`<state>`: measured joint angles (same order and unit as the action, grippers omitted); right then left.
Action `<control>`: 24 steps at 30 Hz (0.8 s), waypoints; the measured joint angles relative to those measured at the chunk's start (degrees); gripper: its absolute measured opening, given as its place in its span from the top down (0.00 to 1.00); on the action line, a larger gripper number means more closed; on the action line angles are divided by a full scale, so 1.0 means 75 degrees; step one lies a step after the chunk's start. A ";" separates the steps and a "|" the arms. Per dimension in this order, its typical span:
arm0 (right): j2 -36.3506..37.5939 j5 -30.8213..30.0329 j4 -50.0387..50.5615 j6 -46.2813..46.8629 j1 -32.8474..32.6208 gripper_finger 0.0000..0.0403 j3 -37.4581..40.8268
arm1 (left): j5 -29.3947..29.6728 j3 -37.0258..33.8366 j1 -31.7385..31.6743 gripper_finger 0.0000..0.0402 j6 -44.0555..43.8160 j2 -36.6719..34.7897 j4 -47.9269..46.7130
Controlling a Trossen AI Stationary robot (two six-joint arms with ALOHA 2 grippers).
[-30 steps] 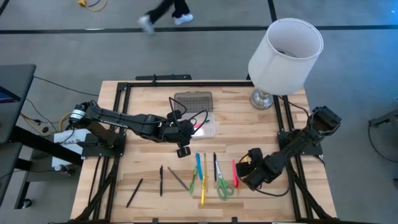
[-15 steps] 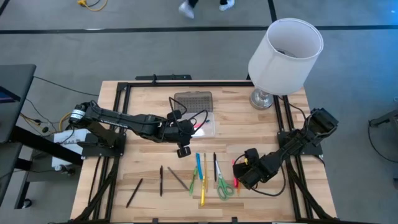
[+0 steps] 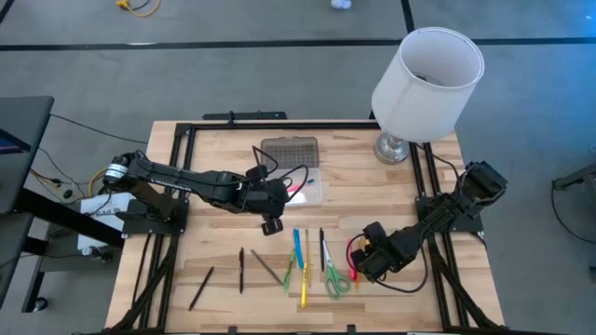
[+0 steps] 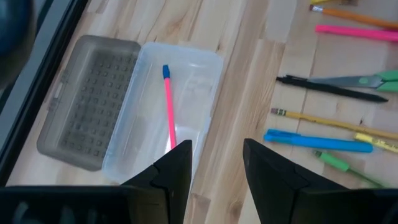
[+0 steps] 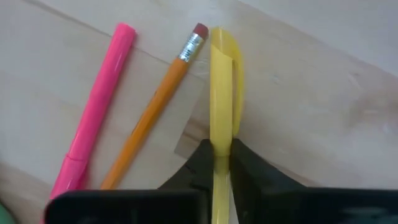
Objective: Pick & place school supplies into a supply box
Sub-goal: Put the right yellow marker pen into the supply box
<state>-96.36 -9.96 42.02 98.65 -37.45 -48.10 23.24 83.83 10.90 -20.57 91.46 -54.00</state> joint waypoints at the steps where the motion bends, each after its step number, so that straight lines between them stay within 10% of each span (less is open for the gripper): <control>1: 0.0000 0.0003 0.0001 -0.0086 0.0000 0.98 0.0000 | 0.0000 0.0000 0.0000 0.65 -0.0025 0.0000 -0.0088; 24: 0.0356 -0.0154 0.0284 -0.0430 -0.0009 0.98 0.0049 | 0.0513 0.0000 0.0000 0.65 -0.0293 0.0000 -0.0601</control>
<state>-93.68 -11.11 44.15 95.42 -37.52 -47.73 27.09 83.83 10.90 -22.76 91.46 -58.51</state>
